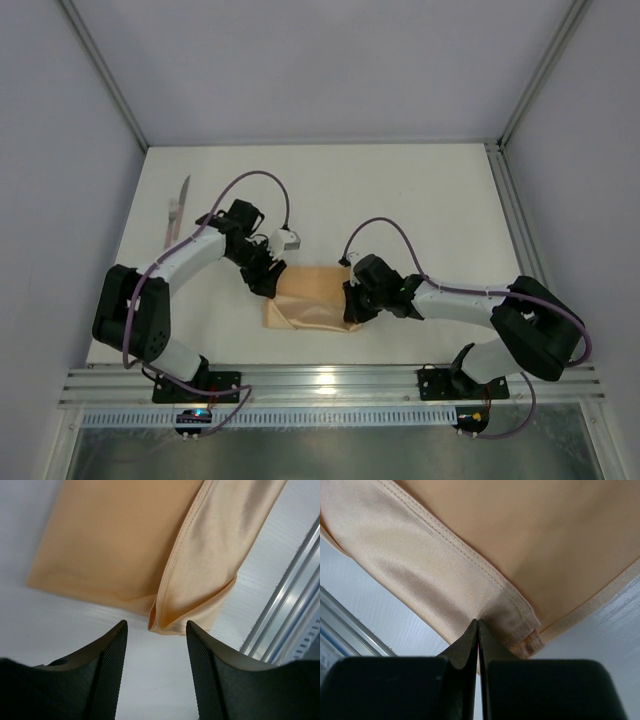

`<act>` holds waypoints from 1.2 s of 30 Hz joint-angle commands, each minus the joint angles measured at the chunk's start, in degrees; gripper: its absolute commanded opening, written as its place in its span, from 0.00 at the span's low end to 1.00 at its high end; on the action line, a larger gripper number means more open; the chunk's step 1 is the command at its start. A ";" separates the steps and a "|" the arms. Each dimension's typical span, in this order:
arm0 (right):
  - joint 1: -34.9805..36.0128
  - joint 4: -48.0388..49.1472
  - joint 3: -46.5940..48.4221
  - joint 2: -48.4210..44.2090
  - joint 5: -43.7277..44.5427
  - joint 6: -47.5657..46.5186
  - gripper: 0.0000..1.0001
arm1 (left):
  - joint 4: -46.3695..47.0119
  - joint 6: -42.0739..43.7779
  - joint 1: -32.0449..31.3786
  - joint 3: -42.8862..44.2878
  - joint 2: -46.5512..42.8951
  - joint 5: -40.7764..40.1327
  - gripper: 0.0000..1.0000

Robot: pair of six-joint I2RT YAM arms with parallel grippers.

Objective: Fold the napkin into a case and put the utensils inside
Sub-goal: Fold the lower triangle-folded napkin at the center of the board.

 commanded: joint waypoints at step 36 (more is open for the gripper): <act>5.54 7.38 3.79 -7.33 -0.08 -7.44 0.04 | 8.70 -6.85 -12.56 -10.19 -4.77 -12.04 0.27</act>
